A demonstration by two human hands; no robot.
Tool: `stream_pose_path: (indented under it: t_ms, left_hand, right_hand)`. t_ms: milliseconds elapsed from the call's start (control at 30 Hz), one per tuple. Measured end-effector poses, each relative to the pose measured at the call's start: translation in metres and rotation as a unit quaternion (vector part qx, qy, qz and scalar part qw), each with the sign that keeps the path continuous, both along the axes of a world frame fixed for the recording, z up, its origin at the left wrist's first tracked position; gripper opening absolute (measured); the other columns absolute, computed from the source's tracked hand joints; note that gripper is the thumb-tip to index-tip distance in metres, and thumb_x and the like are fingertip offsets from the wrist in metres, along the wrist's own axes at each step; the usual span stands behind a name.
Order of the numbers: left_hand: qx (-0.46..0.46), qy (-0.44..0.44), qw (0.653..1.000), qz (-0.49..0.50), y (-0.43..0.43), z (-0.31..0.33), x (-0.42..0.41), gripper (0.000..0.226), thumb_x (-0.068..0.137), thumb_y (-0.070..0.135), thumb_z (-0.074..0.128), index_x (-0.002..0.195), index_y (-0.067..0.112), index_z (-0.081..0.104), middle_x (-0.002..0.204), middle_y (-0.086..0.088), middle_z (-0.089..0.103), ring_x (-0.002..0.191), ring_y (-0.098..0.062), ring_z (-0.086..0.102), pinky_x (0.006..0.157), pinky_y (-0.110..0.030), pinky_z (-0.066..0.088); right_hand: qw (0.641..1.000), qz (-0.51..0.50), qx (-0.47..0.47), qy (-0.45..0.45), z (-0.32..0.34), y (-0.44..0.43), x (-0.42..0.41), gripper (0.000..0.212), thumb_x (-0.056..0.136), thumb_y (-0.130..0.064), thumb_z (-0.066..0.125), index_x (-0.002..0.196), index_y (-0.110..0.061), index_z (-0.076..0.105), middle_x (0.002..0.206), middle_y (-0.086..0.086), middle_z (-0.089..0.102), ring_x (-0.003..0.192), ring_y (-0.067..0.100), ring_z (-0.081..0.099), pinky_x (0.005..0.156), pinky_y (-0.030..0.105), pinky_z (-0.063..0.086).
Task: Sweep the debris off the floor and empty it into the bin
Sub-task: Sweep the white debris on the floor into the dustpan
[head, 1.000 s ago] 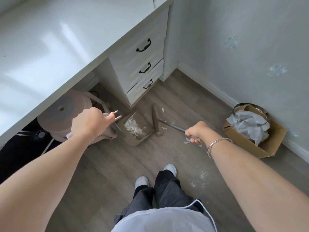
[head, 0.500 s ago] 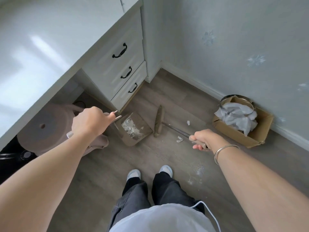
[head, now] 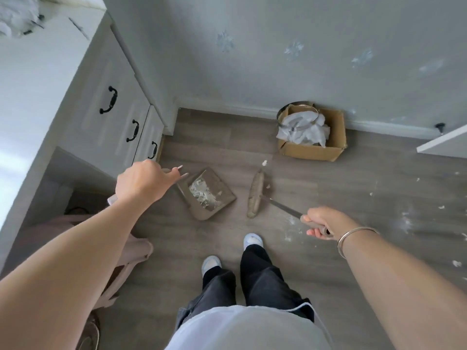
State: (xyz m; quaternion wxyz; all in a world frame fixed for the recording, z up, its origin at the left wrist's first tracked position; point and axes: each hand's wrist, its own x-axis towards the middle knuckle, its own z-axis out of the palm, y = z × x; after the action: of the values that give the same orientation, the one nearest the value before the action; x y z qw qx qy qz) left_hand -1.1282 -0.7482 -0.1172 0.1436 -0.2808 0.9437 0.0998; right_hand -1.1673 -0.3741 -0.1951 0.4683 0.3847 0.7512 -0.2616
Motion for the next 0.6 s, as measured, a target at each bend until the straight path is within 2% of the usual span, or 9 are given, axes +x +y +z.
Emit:
stream_pose_path:
  t_ms: [100, 200, 400, 600]
  left_hand:
    - [0.009, 0.003, 0.999, -0.031, 0.003, 0.002, -0.001, 0.052, 0.086, 0.057, 0.051, 0.059, 0.014, 0.057, 0.061, -0.005, 0.059, 0.056, -0.023, 0.054, 0.059, -0.029, 0.040]
    - [0.009, -0.002, 0.999, -0.054, 0.004, 0.002, -0.001, 0.051, 0.085, 0.061, 0.051, 0.067, 0.016, 0.066, 0.062, -0.004, 0.060, 0.057, -0.024, 0.056, 0.058, -0.029, 0.041]
    - [0.009, -0.007, 0.996, -0.085, 0.011, 0.006, -0.004, 0.058, 0.085, 0.063, 0.051, 0.064, 0.012, 0.067, 0.058, -0.006, 0.062, 0.055, -0.025, 0.060, 0.056, -0.027, 0.044]
    - [0.003, -0.014, 0.996, -0.084, 0.021, 0.006, -0.011, 0.062, 0.087, 0.064, 0.050, 0.062, 0.009, 0.063, 0.056, -0.005, 0.061, 0.052, -0.025, 0.059, 0.055, -0.028, 0.046]
  right_hand:
    - [0.999, -0.037, 0.006, -0.013, 0.009, 0.014, 0.033, 0.009, 0.099, -0.014, 0.047, 0.104, -0.008, 0.050, 0.070, 0.014, 0.053, 0.016, 0.013, 0.041, 0.028, 0.007, 0.030]
    - [0.999, -0.046, 0.009, -0.005, 0.013, 0.025, 0.054, 0.021, 0.099, -0.011, 0.046, 0.079, -0.002, 0.049, 0.066, 0.014, 0.051, 0.015, 0.012, 0.038, 0.027, 0.006, 0.028]
    - [0.995, -0.086, 0.016, 0.052, 0.035, 0.039, 0.056, 0.010, 0.093, -0.012, 0.061, 0.089, -0.006, 0.053, 0.067, 0.013, 0.053, 0.016, 0.009, 0.039, 0.026, 0.008, 0.031]
    - [0.986, -0.143, -0.062, 0.057, 0.038, 0.033, 0.031, 0.018, 0.097, -0.019, 0.058, 0.085, -0.007, 0.054, 0.072, 0.011, 0.054, 0.030, 0.006, 0.042, 0.029, 0.011, 0.037]
